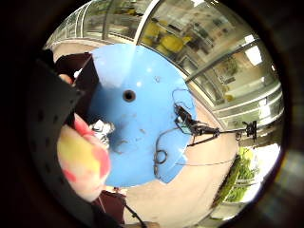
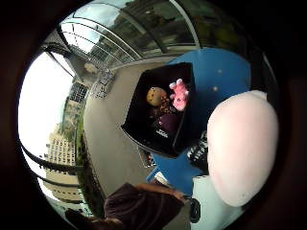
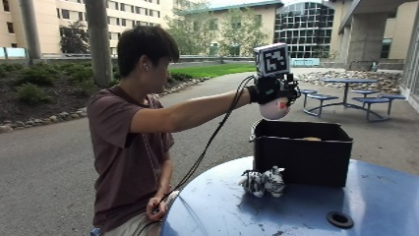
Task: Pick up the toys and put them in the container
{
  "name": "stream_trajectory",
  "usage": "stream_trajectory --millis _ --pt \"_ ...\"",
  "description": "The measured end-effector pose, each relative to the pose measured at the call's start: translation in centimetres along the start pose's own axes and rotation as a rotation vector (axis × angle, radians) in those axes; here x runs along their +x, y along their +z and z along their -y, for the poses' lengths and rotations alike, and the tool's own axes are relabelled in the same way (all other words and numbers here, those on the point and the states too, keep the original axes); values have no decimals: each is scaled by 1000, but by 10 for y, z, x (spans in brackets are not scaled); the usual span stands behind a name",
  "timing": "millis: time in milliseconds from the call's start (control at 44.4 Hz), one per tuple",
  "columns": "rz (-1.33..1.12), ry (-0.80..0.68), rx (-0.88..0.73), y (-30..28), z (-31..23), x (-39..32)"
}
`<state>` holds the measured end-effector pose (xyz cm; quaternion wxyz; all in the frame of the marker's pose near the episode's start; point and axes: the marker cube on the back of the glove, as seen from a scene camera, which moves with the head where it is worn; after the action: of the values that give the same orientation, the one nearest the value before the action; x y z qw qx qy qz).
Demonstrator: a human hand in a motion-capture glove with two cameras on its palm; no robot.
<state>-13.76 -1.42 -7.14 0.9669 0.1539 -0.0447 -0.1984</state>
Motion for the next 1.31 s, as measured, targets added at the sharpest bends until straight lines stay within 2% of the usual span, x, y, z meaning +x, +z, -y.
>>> stream_trajectory --millis 68,225,360,495,540,630,698,923,1215,1305 --pt "-32 -78 -14 3 8 -30" --pt "76 -184 -36 10 28 -128" --pt "72 -226 -57 20 40 -188" --pt "74 -208 -53 27 46 -197" --pt "79 -193 -101 34 48 -206" --pt "92 -192 -297 53 47 -230" --pt "121 -203 -346 59 45 -234" --pt "95 -191 -344 51 33 -192" --pt "24 -126 -392 31 -24 -50" --pt "-24 -146 -400 22 -49 5"
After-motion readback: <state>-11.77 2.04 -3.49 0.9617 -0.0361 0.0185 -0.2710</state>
